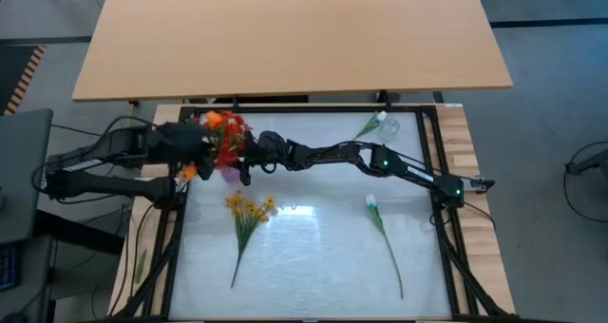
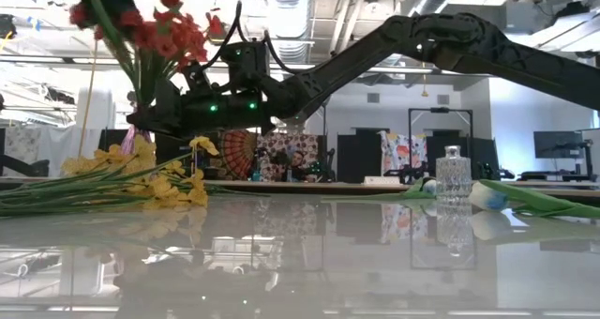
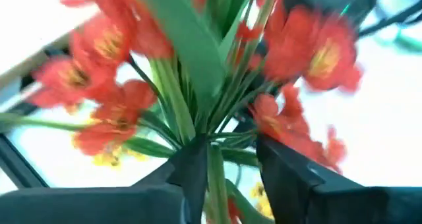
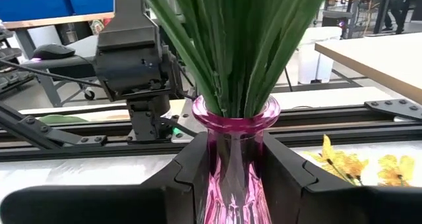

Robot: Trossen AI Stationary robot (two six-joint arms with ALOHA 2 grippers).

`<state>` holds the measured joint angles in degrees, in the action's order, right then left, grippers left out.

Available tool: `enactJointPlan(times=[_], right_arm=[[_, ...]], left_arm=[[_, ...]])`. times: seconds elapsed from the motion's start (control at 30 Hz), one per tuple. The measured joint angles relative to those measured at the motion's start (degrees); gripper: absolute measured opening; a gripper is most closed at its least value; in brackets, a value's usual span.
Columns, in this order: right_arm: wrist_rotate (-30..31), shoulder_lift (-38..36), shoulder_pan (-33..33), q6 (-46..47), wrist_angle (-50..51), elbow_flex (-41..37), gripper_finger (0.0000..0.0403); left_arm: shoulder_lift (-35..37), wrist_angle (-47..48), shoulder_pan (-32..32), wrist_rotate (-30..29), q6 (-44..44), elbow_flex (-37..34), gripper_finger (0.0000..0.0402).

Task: Sort flowers into vase by color
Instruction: Put the orange tulip into the purple vase

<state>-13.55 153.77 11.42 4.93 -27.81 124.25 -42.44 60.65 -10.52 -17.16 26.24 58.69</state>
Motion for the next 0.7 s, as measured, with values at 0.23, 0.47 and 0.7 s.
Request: enactJointPlan(times=[0.23,0.47,0.7], right_arm=[[0.2,0.0,0.0,0.0,0.0,0.0,0.0133],[0.2,0.0,0.4,0.0,0.2,0.0,0.0150],[-2.9,-1.7,1.9,1.7,7.0,0.0,0.0226]], left_arm=[[0.0,0.6,0.0,-3.6,-4.9,11.2,0.0141],[0.1,0.3,0.0,-7.3,-9.3,21.9,0.0142],[0.1,0.0,0.0,-8.8,-12.3,24.8,0.0142]])
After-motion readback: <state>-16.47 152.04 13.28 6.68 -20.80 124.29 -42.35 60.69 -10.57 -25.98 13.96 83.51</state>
